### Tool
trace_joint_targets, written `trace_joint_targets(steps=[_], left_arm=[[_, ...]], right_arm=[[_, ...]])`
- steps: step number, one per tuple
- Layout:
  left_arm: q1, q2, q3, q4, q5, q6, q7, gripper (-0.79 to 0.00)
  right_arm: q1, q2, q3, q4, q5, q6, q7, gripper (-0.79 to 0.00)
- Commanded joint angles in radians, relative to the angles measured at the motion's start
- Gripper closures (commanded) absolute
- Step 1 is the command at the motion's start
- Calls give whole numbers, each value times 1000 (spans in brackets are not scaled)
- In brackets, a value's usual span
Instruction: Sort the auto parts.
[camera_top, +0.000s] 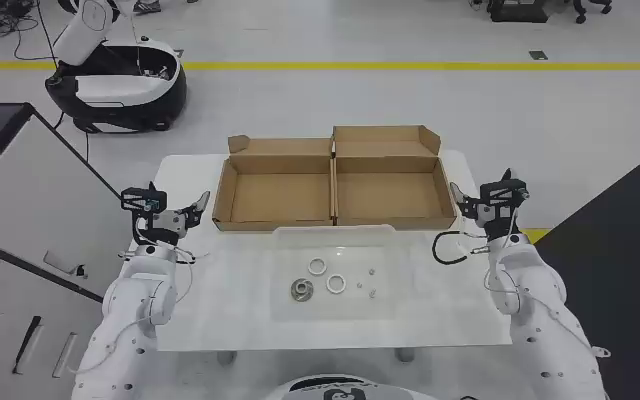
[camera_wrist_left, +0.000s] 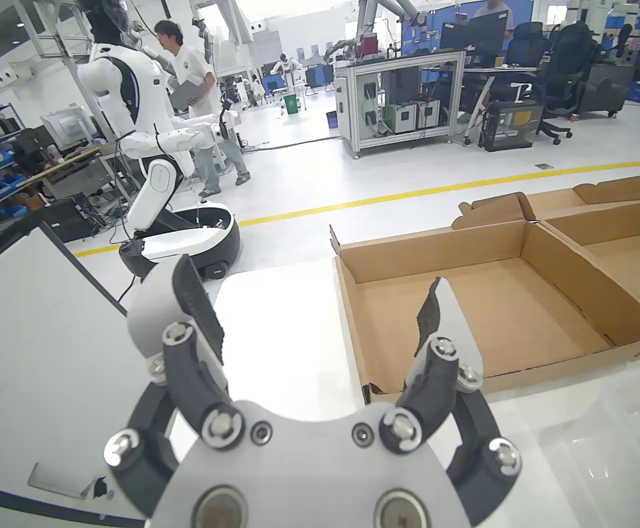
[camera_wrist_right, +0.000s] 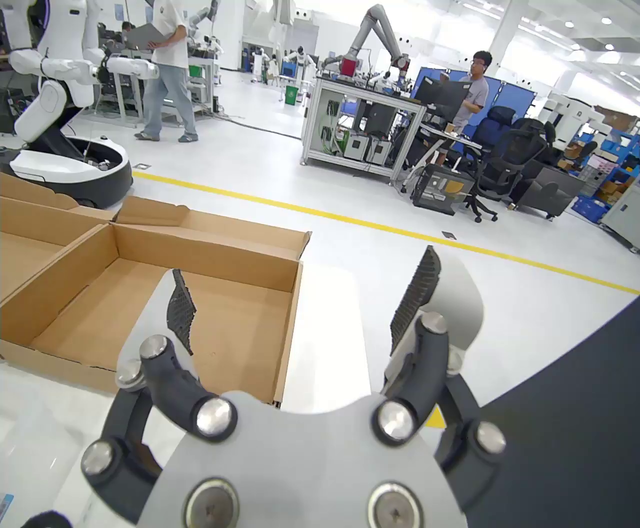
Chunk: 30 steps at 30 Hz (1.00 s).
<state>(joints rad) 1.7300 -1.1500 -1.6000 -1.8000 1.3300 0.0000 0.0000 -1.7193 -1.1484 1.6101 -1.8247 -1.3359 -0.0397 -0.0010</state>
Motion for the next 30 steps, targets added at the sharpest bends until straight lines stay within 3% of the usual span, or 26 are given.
trace_joint_targets(steps=[1, 15, 30], left_arm=[[0, 0, 0, 0, 0, 0, 0, -785], [0, 0, 0, 0, 0, 0, 0, -785], [0, 0, 0, 0, 0, 0, 0, -785]], right_arm=[[3, 2, 11, -25, 7, -37, 10, -785], [74, 37, 104, -261, 63, -484, 308, -785], [283, 70, -61, -319, 277, -783, 806, -785]])
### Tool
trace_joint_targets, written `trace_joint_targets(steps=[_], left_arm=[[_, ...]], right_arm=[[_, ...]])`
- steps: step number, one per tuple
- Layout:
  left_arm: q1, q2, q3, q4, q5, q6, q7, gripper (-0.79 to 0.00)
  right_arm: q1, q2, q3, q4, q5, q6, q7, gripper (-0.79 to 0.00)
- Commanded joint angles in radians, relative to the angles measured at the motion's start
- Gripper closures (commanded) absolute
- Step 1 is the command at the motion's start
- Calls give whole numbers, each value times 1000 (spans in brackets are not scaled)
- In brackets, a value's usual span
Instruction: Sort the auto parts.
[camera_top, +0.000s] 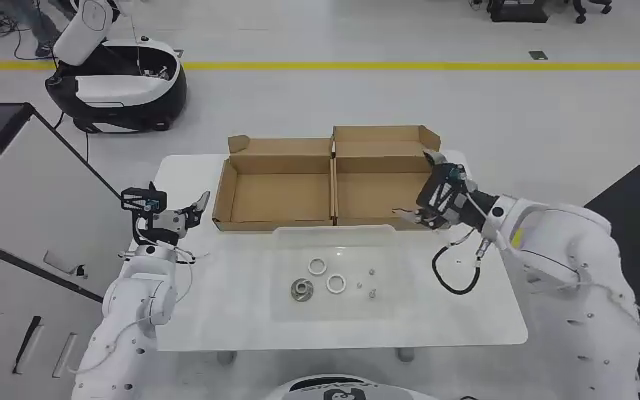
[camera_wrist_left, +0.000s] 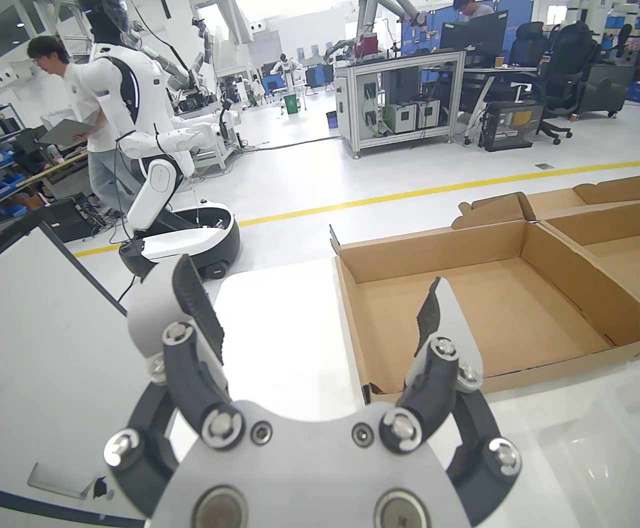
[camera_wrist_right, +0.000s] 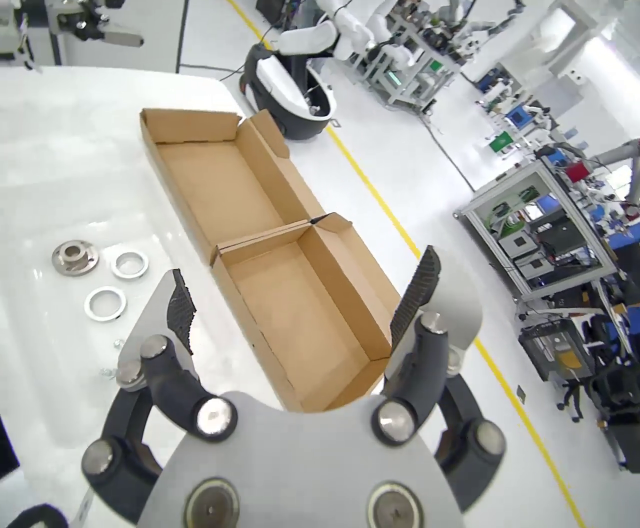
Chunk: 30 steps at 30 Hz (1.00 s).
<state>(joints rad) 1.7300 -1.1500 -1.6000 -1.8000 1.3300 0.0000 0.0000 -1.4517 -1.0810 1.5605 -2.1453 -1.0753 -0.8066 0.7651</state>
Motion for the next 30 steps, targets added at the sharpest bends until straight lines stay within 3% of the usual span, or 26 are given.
trace_joint_targets(steps=[1, 4, 10, 23, 30], left_arm=[[0, 0, 0, 0, 0, 0, 0, -785], [0, 0, 0, 0, 0, 0, 0, -785], [0, 0, 0, 0, 0, 0, 0, -785], [0, 0, 0, 0, 0, 0, 0, -785], [0, 0, 0, 0, 0, 0, 0, -785]], right_arm=[[33, 5, -25, 6, 35, -34, 78, -785], [82, 13, -68, 19, 113, -51, 190, -785], [170, 36, -186, 28, 209, 46, 294, -785], [284, 75, -362, 13, 280, 182, 430, -785], [327, 97, -427, 26, 434, 288, 537, -785]])
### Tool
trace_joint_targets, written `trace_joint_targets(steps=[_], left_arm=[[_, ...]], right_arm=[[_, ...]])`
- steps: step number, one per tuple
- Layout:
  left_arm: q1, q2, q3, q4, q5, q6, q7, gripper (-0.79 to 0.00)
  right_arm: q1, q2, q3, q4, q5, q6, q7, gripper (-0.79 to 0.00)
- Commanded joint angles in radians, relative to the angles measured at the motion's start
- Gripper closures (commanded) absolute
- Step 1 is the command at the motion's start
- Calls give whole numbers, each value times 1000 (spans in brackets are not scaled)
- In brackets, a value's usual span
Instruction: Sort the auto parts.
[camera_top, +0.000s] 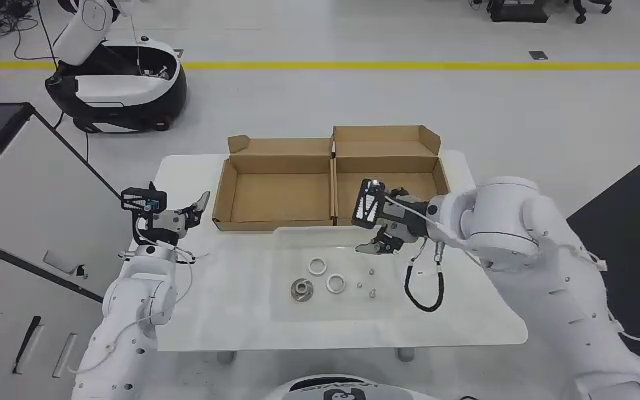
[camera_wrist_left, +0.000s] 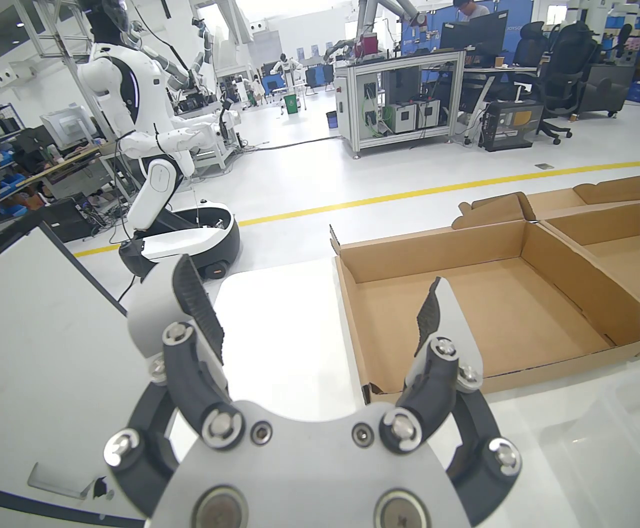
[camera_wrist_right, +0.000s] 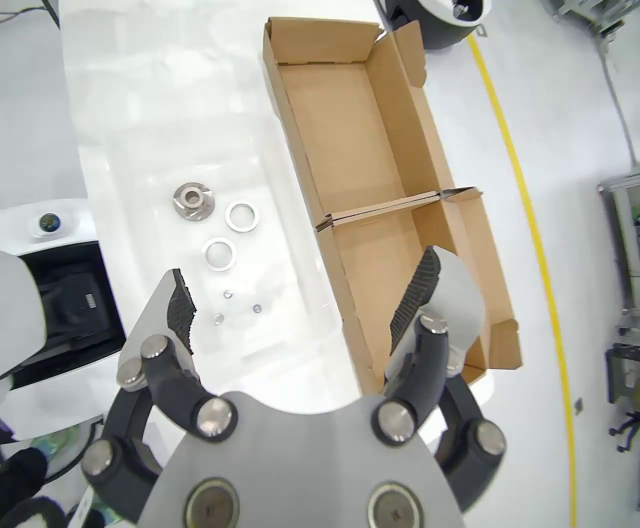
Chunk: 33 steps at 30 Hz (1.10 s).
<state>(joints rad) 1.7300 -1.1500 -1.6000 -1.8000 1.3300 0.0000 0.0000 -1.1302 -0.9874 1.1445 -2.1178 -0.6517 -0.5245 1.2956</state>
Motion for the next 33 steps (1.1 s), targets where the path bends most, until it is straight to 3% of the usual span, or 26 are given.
trace_joint_targets(steps=[1, 21, 33], left_arm=[[0, 0, 0, 0, 0, 0, 0, -785], [0, 0, 0, 0, 0, 0, 0, -785], [0, 0, 0, 0, 0, 0, 0, -785]], right_arm=[[12, 9, -23, 1, 23, 15, 15, -785], [247, 172, -396, 68, 180, 5, 5, -785], [348, 210, -538, 148, 208, -58, -58, -785]])
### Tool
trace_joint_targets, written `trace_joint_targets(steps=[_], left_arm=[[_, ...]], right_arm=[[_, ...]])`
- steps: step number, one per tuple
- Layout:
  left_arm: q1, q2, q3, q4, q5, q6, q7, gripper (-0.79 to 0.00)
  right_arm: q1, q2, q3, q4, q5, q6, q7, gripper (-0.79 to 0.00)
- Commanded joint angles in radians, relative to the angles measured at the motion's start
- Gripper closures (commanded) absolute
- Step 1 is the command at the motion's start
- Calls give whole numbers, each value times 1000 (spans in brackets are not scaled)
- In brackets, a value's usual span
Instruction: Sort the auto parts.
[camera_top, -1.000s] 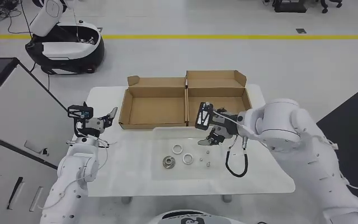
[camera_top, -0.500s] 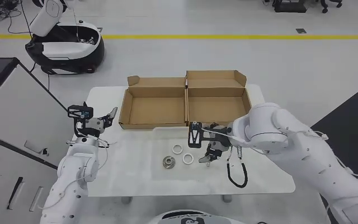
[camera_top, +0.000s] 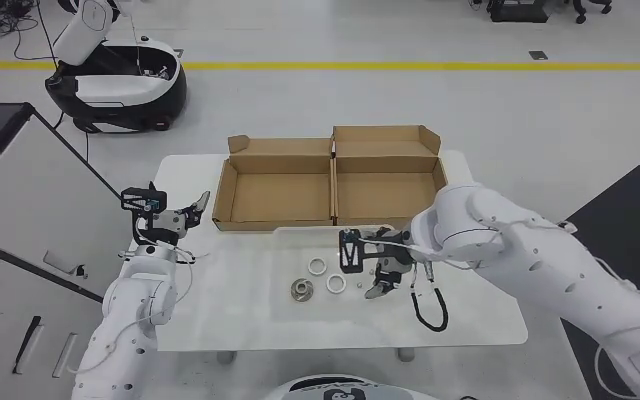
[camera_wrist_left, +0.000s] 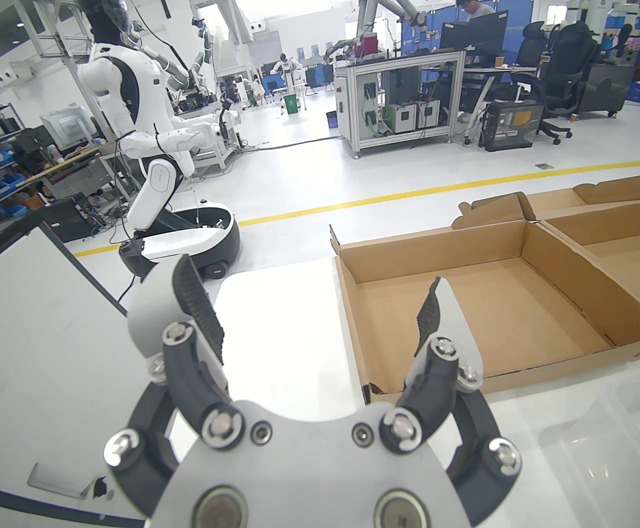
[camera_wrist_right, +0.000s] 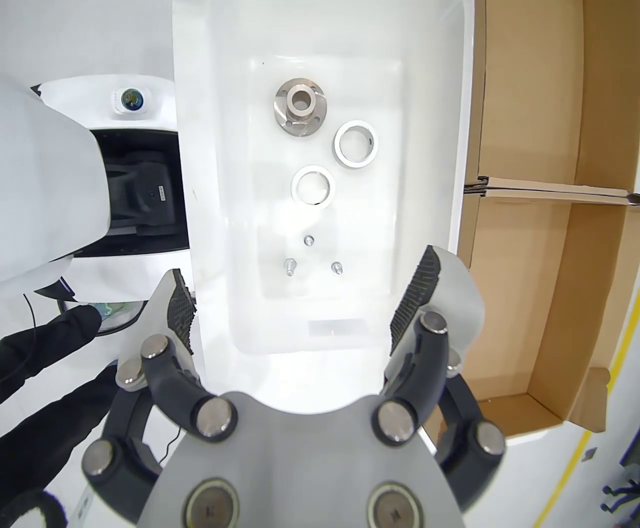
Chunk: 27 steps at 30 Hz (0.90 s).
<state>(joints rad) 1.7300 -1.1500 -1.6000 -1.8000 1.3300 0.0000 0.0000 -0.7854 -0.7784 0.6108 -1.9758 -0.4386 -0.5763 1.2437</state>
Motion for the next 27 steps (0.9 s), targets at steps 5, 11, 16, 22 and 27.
trace_joint_targets(steps=[5, 11, 16, 22, 27], left_arm=[[0, 0, 0, 0, 0, 0, 0, -785], [0, 0, 0, 0, 0, 0, 0, -785], [0, 0, 0, 0, 0, 0, 0, -785], [0, 0, 0, 0, 0, 0, 0, -785], [0, 0, 0, 0, 0, 0, 0, -785]], right_arm=[[6, -3, -22, 39, -25, -30, -33, -785], [1, -13, -46, 59, -46, -49, -49, -785], [-1, -22, -61, 79, -60, -58, -61, -785], [-5, -31, -75, 109, -85, -65, -77, -785], [-4, -35, -78, 125, -84, -69, -74, -785]])
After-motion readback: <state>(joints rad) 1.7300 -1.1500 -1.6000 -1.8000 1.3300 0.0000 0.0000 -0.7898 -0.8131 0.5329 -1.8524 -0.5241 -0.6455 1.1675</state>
